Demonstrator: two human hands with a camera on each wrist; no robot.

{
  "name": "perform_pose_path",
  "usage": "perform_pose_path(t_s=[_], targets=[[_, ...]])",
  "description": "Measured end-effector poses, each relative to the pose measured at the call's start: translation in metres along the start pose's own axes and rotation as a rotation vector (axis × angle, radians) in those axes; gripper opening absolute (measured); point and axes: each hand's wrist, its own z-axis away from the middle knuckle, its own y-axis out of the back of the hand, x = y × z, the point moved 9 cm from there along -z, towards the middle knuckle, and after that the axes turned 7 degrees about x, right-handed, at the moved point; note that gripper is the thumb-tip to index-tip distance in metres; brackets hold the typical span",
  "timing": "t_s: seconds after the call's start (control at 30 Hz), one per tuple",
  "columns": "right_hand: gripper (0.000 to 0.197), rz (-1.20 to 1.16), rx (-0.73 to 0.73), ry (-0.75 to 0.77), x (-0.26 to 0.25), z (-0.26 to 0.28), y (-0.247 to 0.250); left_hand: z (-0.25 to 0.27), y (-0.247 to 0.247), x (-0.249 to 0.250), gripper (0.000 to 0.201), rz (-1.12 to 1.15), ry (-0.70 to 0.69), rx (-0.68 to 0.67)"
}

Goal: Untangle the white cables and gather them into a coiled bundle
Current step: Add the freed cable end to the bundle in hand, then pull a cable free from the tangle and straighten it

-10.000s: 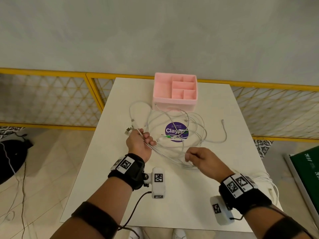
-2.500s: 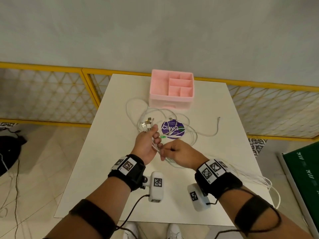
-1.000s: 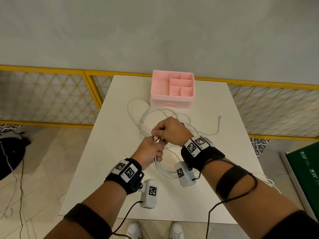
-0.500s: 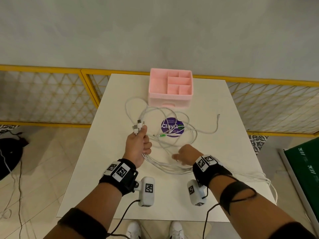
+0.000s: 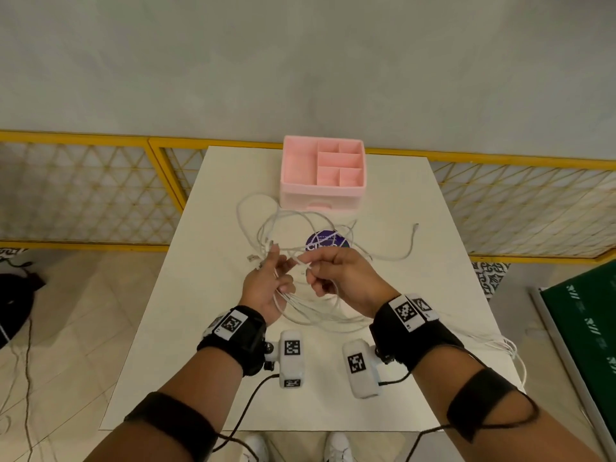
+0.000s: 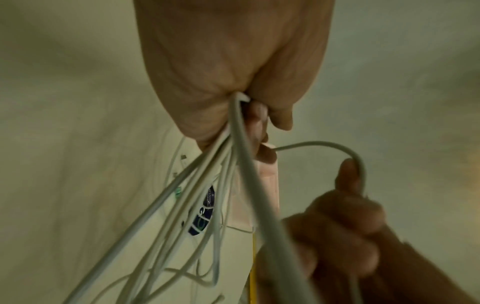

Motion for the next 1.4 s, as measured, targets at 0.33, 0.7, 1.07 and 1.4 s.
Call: perform_pose_path(t_s=[0.33,0.7,1.07,1.4], targets=[[0.027,0.247,0.091,-0.23,0.049,-0.009,0.026,0.009,-0.01,0.008,0.005,-0.274,-0.113,-0.058],[0.013,-0.159,0.247,-0.145,0.009,-0.05,0.017,0.03,-0.011,0.001,0.013,-0.547,-0.14,-0.185],[0.016,-0.141,0.196,0.113,-0.049,-0.033,0.027,0.017,0.001,-0.006,0.012,-0.311,-0.042,-0.111],[0.012,0.296,-0.088,0.053,-0.003,0.002,0.008,0.011,-0.034,0.02,0.022,-0.099,-0.042,-0.194]])
